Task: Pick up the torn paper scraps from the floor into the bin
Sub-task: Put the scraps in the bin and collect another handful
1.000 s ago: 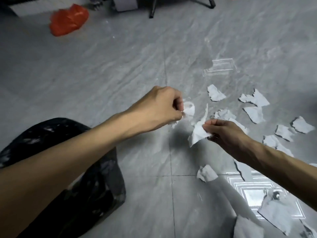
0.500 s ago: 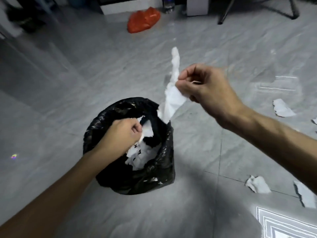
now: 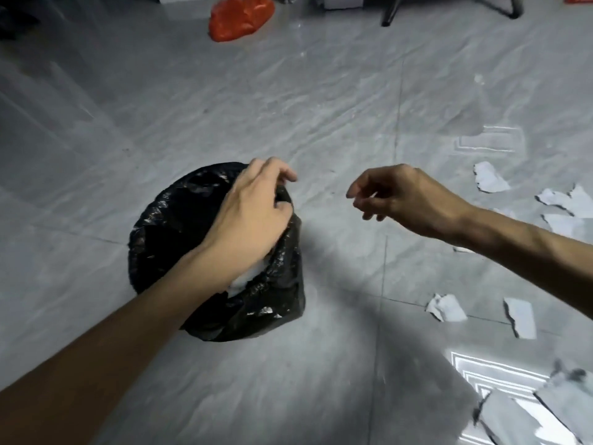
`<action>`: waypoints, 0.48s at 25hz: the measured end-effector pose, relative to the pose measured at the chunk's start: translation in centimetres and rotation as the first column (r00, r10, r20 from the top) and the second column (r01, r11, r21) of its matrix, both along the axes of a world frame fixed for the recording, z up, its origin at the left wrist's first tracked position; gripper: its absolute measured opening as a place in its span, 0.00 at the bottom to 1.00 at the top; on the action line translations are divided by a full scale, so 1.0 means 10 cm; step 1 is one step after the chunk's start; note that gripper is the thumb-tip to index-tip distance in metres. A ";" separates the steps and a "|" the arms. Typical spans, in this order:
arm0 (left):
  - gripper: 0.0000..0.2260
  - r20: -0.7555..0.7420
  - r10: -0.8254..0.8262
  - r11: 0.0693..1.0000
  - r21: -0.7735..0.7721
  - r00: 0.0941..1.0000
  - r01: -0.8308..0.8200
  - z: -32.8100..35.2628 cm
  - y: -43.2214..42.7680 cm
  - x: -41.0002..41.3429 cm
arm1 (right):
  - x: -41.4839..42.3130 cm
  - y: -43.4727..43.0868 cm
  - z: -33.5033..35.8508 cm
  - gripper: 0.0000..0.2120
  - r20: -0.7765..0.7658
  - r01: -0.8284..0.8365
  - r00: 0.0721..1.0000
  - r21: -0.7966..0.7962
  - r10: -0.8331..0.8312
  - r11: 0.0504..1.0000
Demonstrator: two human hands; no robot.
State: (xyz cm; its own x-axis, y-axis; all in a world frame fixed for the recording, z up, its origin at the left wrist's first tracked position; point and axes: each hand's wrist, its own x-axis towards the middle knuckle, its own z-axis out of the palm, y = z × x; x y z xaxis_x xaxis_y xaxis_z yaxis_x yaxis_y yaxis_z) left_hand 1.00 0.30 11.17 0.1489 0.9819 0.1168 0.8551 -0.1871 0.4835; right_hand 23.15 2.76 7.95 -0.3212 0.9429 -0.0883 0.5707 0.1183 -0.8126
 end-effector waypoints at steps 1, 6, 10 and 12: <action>0.15 0.028 -0.125 0.991 -0.038 0.992 0.126 -0.01 0.01 0.22 | 0.21 -0.10 -0.06 0.07 0.040 0.009 0.999 -0.032 -0.008 0.999; 0.14 0.014 -0.607 0.733 -0.376 0.794 0.567 -0.36 -0.04 1.26 | 1.20 -0.84 -0.52 0.07 0.319 0.030 0.947 -0.169 0.026 0.985; 0.16 -0.147 -0.828 0.523 -0.551 0.541 0.650 -0.93 -0.17 1.89 | 1.65 -1.86 -1.10 0.20 0.540 -0.043 0.813 -0.317 0.218 0.947; 0.18 -0.225 -0.851 0.510 -0.572 0.474 0.642 -1.28 -0.22 2.10 | 1.67 -2.29 -1.38 0.27 0.613 -0.045 0.743 -0.356 0.270 0.933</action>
State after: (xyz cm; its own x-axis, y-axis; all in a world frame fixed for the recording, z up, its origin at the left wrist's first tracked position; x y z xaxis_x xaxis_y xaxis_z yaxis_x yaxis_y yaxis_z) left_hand 22.01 -1.89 -1.65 0.7716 0.3885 -0.5036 0.5765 -0.7617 0.2957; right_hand 39.87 -20.16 -5.82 -0.2223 0.7724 -0.5949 0.9613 0.0720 -0.2658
